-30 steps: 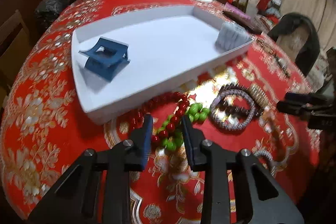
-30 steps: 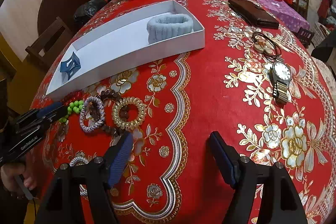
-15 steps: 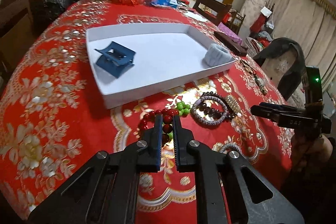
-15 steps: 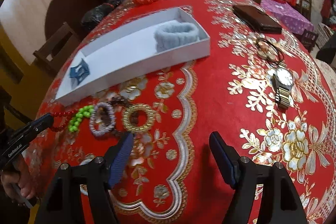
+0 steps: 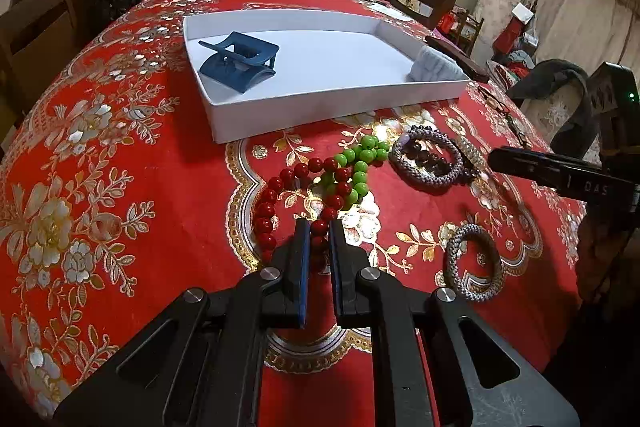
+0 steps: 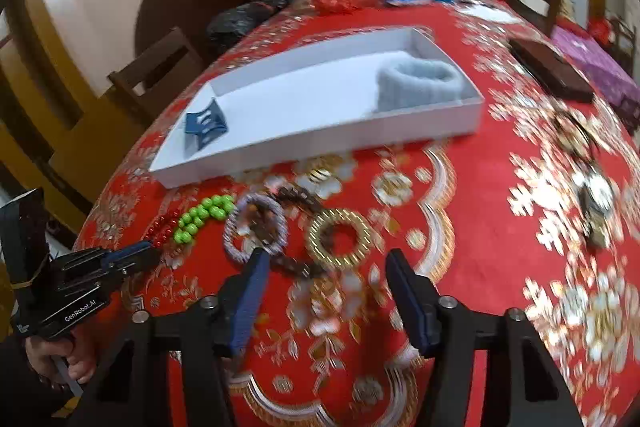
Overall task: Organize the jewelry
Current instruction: 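Grasp the red bead bracelet with the left tool while the right tool grasps the gold hair tie, then lift the red bracelet with the left tool while the right tool carries the hair tie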
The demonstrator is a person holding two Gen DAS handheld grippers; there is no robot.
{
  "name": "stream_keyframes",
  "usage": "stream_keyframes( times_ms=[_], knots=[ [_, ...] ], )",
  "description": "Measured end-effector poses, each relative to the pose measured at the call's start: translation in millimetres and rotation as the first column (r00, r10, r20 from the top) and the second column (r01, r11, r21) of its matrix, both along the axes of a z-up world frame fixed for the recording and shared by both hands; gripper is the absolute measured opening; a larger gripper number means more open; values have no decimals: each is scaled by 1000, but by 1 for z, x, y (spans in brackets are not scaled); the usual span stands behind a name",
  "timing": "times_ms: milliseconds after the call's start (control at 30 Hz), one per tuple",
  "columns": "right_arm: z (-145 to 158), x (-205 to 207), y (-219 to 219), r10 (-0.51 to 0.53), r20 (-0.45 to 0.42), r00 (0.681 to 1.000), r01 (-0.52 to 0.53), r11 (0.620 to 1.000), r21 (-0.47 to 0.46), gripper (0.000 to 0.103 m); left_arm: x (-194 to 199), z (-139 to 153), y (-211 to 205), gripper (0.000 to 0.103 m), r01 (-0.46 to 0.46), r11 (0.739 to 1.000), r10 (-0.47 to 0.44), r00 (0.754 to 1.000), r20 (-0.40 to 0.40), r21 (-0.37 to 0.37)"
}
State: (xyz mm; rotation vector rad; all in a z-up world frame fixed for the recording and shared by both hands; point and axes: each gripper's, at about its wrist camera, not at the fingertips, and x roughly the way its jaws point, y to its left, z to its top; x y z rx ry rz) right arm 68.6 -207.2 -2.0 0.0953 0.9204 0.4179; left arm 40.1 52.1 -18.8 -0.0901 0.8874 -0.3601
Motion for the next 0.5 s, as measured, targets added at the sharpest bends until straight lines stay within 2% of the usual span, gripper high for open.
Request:
stream_keyframes(
  times_ms=[33,100,200,267,400,500],
  knots=[
    [-1,1,2,9,0,1000,-9,1000,2,45,0,0,0,8,-1,1000,1,1000,0,-3],
    [0,2,5,-1,21,1000,1,1000,-22,42,0,0,1,8,-4,1000,4,1000,0,-5],
    [0,6,5,7,25,1000,-7,1000,0,34,0,1,1,8,-7,1000,7,1000,1,-5],
    [1,7,8,11,41,999,-10,1000,-10,32,0,1,1,8,-9,1000,9,1000,0,-6],
    [-8,15,15,34,12,999,-34,999,-35,28,2,1,0,8,-9,1000,9,1000,-1,-8],
    [-15,17,18,33,-7,999,-34,996,-81,21,2,1,0,8,-9,1000,9,1000,-1,-10]
  ],
)
